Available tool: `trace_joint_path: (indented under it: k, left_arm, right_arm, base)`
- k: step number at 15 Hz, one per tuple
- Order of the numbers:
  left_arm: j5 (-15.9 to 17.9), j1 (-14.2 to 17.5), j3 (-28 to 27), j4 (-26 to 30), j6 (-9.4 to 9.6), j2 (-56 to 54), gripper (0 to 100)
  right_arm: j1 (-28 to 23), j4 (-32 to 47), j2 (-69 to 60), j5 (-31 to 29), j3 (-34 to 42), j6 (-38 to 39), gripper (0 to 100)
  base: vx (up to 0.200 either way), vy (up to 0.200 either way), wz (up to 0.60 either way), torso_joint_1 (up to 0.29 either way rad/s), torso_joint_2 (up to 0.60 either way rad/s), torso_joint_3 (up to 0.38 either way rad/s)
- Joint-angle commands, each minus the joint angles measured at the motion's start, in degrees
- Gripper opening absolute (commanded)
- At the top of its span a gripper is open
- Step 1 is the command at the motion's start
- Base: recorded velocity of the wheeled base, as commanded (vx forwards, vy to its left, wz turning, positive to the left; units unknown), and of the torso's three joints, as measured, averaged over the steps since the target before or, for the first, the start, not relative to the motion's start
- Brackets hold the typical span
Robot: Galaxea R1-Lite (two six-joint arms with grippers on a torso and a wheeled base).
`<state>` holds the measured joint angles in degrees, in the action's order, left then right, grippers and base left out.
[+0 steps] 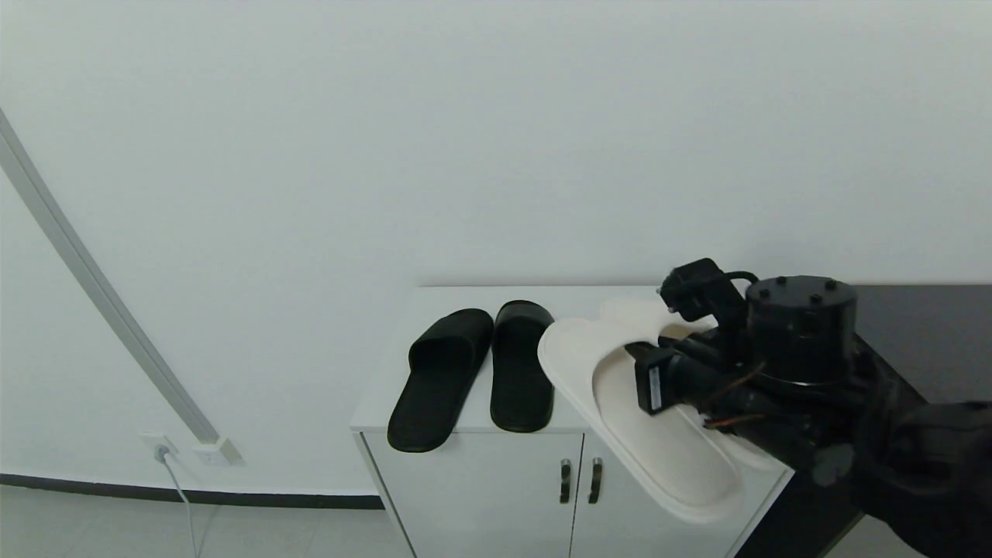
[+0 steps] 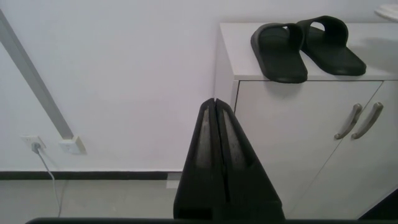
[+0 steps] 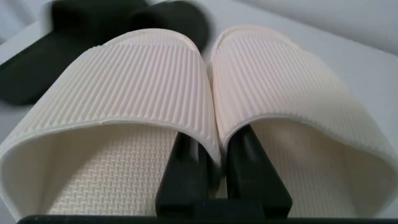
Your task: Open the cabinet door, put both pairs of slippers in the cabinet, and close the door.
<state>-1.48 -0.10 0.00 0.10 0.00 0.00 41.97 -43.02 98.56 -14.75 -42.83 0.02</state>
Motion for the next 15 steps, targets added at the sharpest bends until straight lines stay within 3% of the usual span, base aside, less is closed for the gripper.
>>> trace_joint_path:
  k: [1, 5, 9, 15]
  left_arm:
    - [0.07, 0.01, 0.00, -0.01, 0.00, 0.09, 0]
    - [0.07, 0.01, 0.00, -0.01, -0.18, 0.09, 0]
    - [0.07, 0.01, 0.00, -0.01, -0.18, 0.09, 0]
    - [0.68, 0.01, -0.09, -0.01, -0.09, 0.09, 0]
  right_arm:
    - [4.17, 0.48, -10.41, 5.26, 6.88, -1.87, 0]
    - [8.65, 0.75, -12.87, 8.95, 9.60, -5.39, 0]
    - [8.21, 0.83, -11.02, 9.83, 8.99, -1.87, 0]
    - [7.16, 4.44, -12.34, 11.76, 7.76, -1.43, 0]
  base:
    - [0.000, 0.000, 0.00, 0.000, 0.00, 0.000]
    - [0.000, 0.000, 0.00, 0.000, 0.00, 0.000]
    - [0.000, 0.000, 0.00, 0.000, 0.00, 0.000]
    - [-0.200, 0.000, 0.00, -0.003, 0.00, 0.003]
